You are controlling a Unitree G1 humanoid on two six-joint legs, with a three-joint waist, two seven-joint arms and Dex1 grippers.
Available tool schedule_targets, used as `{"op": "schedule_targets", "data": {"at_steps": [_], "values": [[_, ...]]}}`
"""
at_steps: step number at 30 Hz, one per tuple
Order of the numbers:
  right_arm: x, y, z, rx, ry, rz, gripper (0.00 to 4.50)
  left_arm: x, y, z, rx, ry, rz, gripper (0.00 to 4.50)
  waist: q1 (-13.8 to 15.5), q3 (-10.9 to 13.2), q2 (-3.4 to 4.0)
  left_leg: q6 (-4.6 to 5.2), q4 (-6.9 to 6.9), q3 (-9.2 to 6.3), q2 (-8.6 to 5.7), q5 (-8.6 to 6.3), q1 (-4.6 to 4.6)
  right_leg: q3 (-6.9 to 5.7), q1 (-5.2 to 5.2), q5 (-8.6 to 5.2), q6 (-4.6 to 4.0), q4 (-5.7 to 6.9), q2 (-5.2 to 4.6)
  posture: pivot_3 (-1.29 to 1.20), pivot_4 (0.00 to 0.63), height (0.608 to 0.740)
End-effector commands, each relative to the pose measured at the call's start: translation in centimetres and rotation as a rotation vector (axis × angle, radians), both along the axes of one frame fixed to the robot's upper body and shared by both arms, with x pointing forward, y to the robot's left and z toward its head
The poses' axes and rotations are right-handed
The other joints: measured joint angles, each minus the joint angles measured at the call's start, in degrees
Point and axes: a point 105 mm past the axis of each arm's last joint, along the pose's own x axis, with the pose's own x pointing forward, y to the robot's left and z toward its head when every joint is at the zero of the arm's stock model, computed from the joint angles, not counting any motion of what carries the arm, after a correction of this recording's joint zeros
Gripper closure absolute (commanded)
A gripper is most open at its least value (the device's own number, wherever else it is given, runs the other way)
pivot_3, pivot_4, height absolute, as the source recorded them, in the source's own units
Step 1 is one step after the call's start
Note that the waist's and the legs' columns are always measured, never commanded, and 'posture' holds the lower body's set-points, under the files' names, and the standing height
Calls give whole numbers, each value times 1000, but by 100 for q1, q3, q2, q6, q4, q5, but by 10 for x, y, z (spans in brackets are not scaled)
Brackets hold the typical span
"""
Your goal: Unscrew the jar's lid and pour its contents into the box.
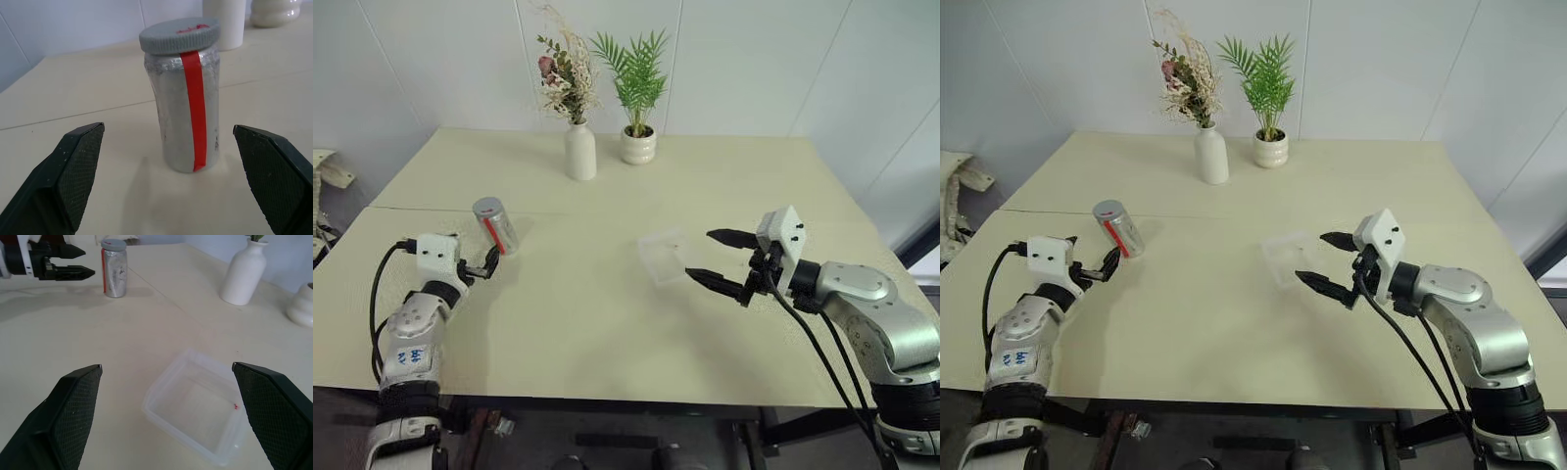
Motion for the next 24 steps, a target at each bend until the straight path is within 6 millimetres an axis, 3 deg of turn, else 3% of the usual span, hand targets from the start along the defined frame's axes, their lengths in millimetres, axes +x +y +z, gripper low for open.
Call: {"op": "schedule_targets", "data": {"at_steps": [1, 11, 24], "values": [[-8, 5, 7, 32, -7, 49, 0, 10, -8, 18, 11, -76, -22, 10, 11, 0, 0, 0, 0, 0, -2, 0, -1, 0, 0, 0, 0, 0, 0, 0, 150, 740], [-17, 13, 18, 109, 2, 186, 0, 27, -17, 20, 1, -92, -52, 10, 4, 0, 0, 1, 3, 1, -12, 1, -5, 2, 0, 5, 13, -4, -4, 0, 150, 740], [-15, 13, 24, 111, -30, 190, 0, 44, -21, 21, -36, -91, -37, 10, 6, 0, -1, 2, 6, 0, -18, 1, -8, 3, 0, 8, 20, -5, -7, 0, 150, 740]]}}
